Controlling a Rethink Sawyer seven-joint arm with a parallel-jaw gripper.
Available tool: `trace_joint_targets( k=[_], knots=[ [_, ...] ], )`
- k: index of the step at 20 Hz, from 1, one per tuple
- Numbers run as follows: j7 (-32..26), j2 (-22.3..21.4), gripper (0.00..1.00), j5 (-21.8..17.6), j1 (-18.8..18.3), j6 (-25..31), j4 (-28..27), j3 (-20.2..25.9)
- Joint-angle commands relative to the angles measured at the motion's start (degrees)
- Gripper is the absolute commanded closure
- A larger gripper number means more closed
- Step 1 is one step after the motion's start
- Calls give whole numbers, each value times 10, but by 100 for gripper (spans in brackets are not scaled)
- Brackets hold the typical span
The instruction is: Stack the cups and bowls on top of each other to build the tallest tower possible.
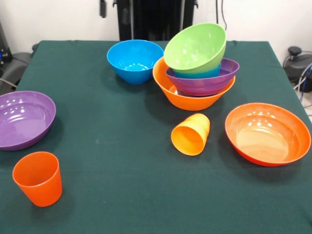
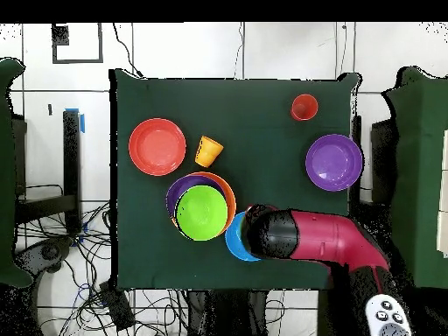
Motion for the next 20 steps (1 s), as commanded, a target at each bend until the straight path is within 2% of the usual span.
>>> trace_joint_targets(
  k=[1,20],
  knots=[
    [-165,52,0,-93,-36,-40,24,96],
    [-139,111,0,-192,-82,-37,-2,161]
  ],
)
